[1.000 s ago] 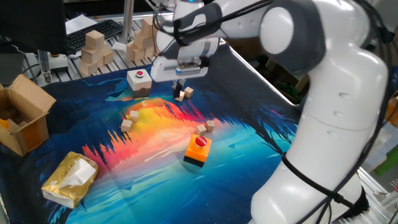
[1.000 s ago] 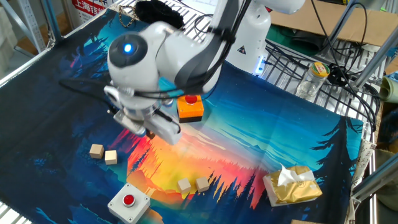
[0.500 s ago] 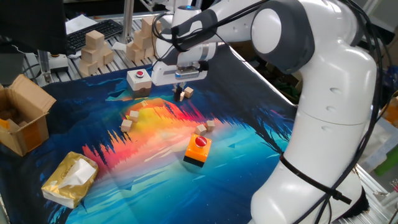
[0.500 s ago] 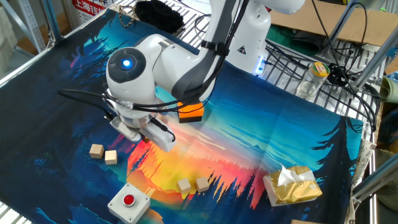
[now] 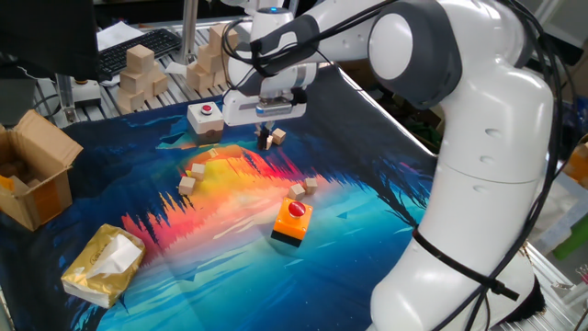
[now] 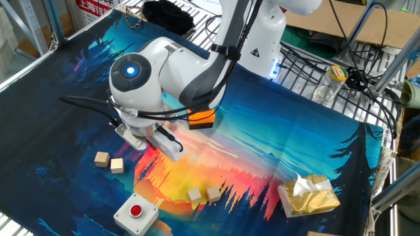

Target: Stack the blocks into a pyramid shape

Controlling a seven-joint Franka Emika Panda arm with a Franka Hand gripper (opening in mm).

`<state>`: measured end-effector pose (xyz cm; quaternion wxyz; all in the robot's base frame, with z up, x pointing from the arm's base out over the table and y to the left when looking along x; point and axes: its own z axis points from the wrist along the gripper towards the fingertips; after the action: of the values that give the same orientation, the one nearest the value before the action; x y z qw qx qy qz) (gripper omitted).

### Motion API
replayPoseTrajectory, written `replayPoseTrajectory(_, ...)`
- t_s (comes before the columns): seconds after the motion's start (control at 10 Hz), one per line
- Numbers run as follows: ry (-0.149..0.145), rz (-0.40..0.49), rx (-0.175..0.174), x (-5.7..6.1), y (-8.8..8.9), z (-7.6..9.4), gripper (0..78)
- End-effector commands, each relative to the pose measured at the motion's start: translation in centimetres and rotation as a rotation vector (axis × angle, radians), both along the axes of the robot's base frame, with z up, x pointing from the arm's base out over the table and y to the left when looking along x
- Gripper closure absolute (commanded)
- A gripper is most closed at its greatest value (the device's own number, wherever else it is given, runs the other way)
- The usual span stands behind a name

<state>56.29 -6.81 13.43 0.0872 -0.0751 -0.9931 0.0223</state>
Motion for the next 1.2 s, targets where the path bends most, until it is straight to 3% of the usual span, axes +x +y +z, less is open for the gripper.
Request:
replayPoseTrajectory(0.1,-0.011,-0.004,-0.005,0.1,0.0,0.1,77.6)
replayPoseTrajectory(0.2,-0.025,0.009,0.0,-0.5,-0.4,-0.2,77.6)
replayPoseTrajectory(0.4,-0.047,0.041,0.007,-3.4,-2.3,-0.8,77.6)
replayPoseTrajectory(0.9,-0.049,0.073,0.011,-9.5,-3.7,0.1,77.6)
replayPoseTrajectory(1.2,-0.056,0.101,0.016,-11.9,-4.6,-0.5,77.6)
